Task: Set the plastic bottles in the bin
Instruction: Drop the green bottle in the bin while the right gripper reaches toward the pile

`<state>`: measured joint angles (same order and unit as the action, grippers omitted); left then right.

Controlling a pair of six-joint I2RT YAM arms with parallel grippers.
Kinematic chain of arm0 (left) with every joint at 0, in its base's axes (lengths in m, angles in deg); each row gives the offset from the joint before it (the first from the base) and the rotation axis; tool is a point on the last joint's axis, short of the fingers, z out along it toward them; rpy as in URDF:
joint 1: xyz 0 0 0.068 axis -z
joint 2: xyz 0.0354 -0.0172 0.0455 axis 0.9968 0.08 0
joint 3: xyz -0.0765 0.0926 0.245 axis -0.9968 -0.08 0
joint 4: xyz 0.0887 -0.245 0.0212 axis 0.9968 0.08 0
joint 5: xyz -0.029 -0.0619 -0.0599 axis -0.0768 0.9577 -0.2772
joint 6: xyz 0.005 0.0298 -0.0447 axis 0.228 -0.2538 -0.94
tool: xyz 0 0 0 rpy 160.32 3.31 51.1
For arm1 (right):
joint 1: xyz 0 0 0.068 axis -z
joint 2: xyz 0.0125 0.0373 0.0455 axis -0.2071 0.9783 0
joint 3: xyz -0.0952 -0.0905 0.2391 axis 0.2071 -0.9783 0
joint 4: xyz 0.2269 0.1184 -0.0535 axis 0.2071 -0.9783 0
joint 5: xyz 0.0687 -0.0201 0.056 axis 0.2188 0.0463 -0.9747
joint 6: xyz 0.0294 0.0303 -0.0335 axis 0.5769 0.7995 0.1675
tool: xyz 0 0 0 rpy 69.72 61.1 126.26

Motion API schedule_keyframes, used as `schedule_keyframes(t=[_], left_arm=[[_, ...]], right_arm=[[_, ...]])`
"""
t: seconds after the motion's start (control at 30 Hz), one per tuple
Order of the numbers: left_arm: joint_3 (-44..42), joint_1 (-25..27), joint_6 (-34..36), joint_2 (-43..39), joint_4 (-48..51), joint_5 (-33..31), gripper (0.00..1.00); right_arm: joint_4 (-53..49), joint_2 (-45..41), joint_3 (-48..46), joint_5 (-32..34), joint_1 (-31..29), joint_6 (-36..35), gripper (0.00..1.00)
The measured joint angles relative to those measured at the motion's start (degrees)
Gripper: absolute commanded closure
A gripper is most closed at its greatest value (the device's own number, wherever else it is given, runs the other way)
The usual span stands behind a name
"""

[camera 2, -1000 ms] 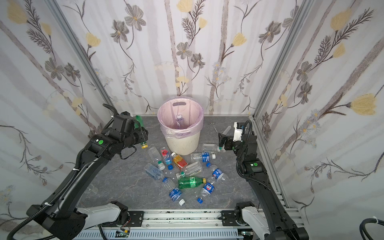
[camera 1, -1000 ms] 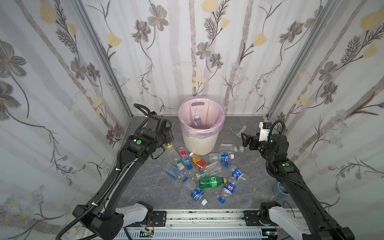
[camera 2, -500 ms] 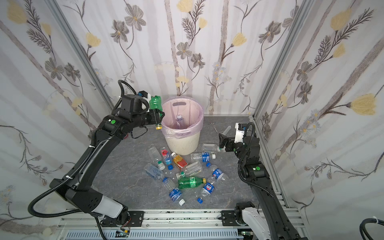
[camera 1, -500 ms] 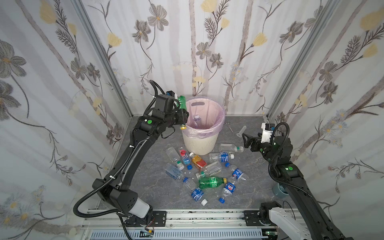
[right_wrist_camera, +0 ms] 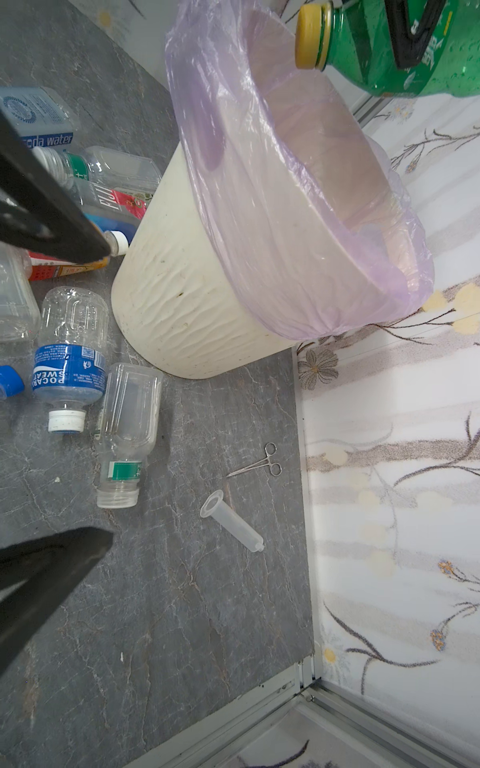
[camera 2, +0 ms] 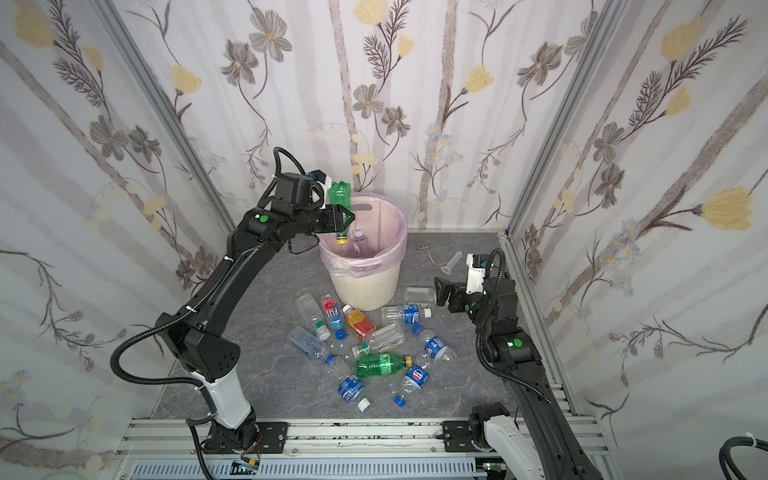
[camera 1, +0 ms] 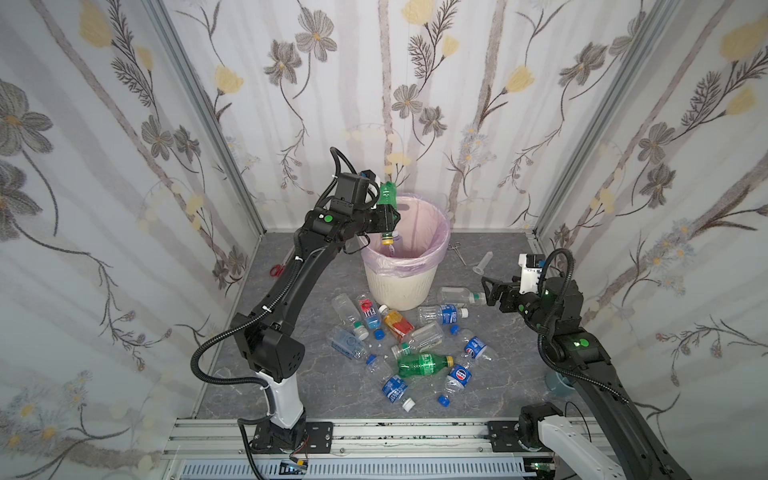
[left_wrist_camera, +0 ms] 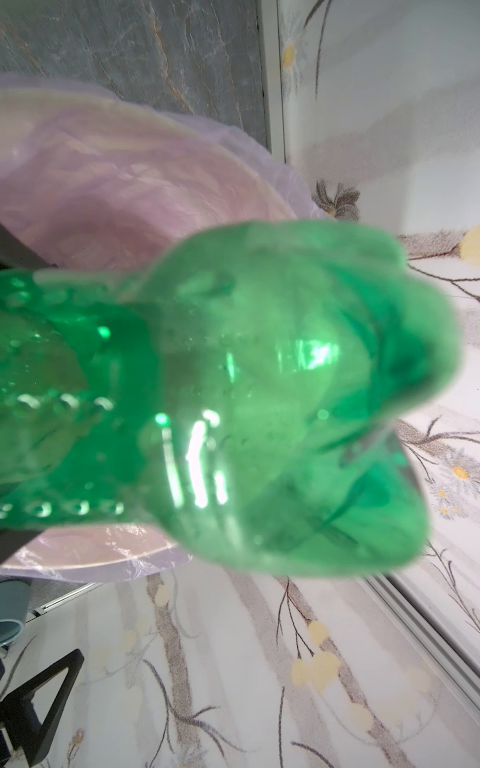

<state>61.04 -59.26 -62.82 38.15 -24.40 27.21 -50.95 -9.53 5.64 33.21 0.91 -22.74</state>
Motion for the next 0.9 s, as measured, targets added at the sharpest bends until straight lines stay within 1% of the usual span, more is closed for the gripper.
schedule_keyframes(t=[0.27, 0.53, 0.9], left_arm=[[1.3, 0.0, 0.0, 2.4, 0.0, 1.0, 0.45], [1.3, 0.0, -0.1, 2.7, 0.0, 1.7, 0.42], [0.4, 0.0, -0.2, 1.8, 0.1, 3.4, 0.29]], right_arm=[[-3.6, 0.2, 0.3, 0.2, -0.8, -0.2, 0.0], [-7.0, 0.9, 0.4, 1.2, -1.4, -0.3, 0.0], [-12.5, 4.8, 1.8, 1.4, -1.9, 0.5, 0.01]])
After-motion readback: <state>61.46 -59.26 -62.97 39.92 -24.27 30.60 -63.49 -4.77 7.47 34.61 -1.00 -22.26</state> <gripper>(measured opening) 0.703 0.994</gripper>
